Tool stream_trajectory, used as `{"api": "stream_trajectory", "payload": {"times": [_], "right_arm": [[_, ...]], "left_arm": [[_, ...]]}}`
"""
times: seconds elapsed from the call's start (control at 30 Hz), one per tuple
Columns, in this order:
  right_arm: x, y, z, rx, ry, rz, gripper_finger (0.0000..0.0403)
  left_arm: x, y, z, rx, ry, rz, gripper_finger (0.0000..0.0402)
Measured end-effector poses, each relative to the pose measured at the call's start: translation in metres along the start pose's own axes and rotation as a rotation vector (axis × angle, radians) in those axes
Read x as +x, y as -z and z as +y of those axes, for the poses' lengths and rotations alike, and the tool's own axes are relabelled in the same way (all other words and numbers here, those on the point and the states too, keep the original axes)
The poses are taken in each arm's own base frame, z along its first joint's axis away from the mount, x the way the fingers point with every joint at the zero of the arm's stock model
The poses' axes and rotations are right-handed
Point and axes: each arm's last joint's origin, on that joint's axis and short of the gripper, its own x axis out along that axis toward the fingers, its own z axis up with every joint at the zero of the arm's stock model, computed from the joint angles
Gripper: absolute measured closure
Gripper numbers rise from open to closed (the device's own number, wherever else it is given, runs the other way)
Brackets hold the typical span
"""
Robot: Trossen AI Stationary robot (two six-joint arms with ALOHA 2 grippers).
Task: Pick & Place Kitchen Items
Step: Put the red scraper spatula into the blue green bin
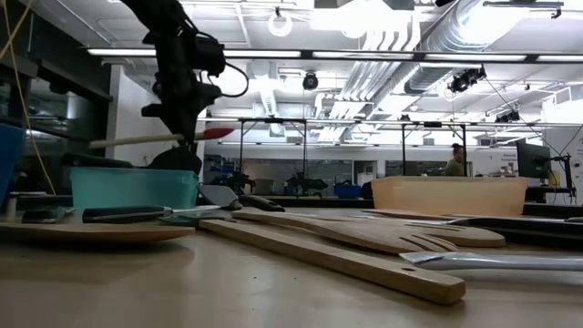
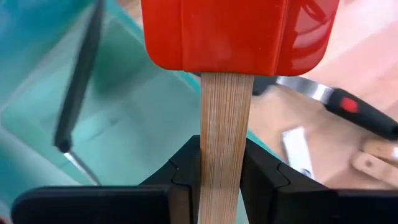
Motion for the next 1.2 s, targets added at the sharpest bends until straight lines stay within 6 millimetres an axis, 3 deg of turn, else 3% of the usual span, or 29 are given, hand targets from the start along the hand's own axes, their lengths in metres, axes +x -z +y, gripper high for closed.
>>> {"api": "stream_trajectory", "payload": {"times": [0.27,0.6,0.8,1.2], "right_arm": [[0.0,0.0,0.0,0.0,-0.013,0.009,0.0164],[0.0,0.0,0.0,0.018,-0.013,0.009,0.0164],[0.0,0.0,0.0,0.019,-0.013,0.009,0.0164],[0.0,0.0,0.001,0.021,-0.016,0.012,0.0164]], "left_arm": [[0.012,0.01,0.007,-0.03,-0.137,0.031,0.033],[0.013,0.022,0.013,-0.05,-0.25,0.151,0.033],[0.014,0.023,0.012,-0.065,-0.221,0.165,0.033],[0.041,0.013,0.019,-0.09,-0.385,0.192,0.033]]}}
